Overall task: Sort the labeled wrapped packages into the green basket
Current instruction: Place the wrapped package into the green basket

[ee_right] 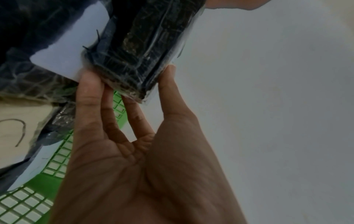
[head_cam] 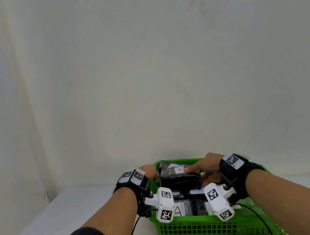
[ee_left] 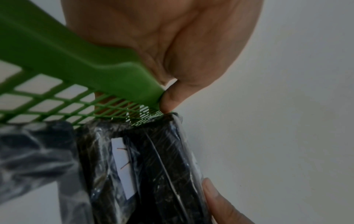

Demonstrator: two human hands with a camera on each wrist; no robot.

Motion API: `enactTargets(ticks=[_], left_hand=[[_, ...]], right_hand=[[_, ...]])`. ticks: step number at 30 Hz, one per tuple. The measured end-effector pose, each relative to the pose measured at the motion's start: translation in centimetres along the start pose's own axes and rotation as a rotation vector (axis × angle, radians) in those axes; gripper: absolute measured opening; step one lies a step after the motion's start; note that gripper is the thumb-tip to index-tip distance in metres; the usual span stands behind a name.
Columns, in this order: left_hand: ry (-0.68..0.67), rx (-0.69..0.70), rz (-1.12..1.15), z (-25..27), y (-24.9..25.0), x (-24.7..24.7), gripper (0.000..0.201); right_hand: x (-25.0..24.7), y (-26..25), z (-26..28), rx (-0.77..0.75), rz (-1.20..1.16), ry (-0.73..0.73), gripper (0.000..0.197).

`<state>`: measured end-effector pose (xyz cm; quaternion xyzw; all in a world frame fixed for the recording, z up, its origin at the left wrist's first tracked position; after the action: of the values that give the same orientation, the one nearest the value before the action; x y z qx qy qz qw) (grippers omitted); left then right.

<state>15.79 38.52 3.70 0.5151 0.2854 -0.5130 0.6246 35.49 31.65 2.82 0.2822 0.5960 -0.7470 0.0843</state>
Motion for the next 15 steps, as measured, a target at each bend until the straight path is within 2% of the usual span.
enactTargets(ticks=[2,6,9,12,15], left_hand=[[0.018,0.036,-0.101,0.3,0.3,-0.1,0.027],[0.048,0.064,-0.221,0.6,0.6,-0.3,0.02],[0.052,0.067,-0.144,0.1,0.4,-0.4,0.036],[0.066,0.063,-0.109,0.2,0.5,-0.6,0.029],[0.095,0.013,-0.05,-0.6,0.4,-0.8,0.04]], right_hand=[[0.0,0.1,0.1,0.022,-0.041,-0.005,0.047],[-0.1,0.2,0.7,0.021,-0.107,-0.029,0.033],[-0.1,0.2,0.8,0.009,-0.075,-0.05,0.032],[-0.1,-0.1,0.7,-0.007,-0.038,-0.048,0.036],[0.0,-0.4,0.6,-0.017,0.013,-0.053,0.046]])
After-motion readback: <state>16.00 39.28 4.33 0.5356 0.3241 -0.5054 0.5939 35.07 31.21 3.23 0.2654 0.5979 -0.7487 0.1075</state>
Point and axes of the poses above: each hand's wrist, its own z-axis away from the middle knuckle, its own x-axis out of the palm, y = z × x, the point moved 6 cm from there along -z, towards the middle knuckle, and after that the axes turned 10 degrees about -x, right-handed, at the moved point
